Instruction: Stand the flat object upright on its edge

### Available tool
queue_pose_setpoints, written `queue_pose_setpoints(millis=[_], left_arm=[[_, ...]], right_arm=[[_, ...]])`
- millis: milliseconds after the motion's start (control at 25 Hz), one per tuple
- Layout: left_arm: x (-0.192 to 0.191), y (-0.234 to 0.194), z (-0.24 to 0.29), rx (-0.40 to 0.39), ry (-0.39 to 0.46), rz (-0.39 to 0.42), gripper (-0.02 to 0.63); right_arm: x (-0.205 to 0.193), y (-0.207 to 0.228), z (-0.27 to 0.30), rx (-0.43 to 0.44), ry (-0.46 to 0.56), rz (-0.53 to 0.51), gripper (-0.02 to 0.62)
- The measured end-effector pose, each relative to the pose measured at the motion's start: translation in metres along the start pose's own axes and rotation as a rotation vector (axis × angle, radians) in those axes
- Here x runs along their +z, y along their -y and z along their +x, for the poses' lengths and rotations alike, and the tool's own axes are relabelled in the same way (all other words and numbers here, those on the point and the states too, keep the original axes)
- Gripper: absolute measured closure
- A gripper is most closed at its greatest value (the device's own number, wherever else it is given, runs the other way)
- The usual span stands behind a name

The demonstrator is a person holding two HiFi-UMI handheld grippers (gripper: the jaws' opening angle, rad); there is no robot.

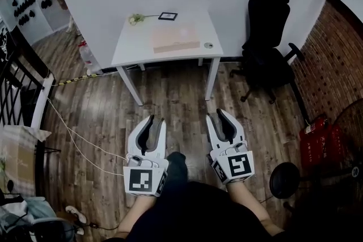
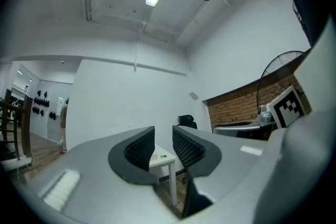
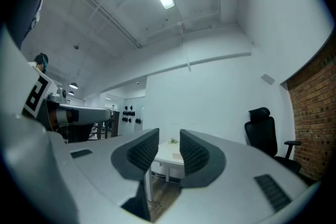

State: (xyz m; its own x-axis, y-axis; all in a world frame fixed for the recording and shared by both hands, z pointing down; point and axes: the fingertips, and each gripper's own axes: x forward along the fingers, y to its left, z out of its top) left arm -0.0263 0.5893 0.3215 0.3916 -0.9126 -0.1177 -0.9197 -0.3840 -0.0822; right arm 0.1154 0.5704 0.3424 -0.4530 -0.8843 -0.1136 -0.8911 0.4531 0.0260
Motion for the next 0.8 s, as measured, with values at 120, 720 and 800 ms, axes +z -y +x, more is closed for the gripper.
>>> queue_pose_setpoints(millis=[120,720,800], left_arm=[[-0.003,-0.013,0.020,-0.010,0.013,-0.003,0.506],[-0.047,-0.119,0.184,-0.067,-0.018,-0.066,0.430],[-0.055,-0.135,0.209,-0.077,-0.028,-0.083,0.430]], right_arm=[[-0.003,0.007,0.020,-0.001,0.001,0.005,0.495],[-0.038,0.054,0.207,0.012,-0.052,0.023,0.431],[-0.044,0.065,0.233,-0.004,-0.070,0.026,0.422]])
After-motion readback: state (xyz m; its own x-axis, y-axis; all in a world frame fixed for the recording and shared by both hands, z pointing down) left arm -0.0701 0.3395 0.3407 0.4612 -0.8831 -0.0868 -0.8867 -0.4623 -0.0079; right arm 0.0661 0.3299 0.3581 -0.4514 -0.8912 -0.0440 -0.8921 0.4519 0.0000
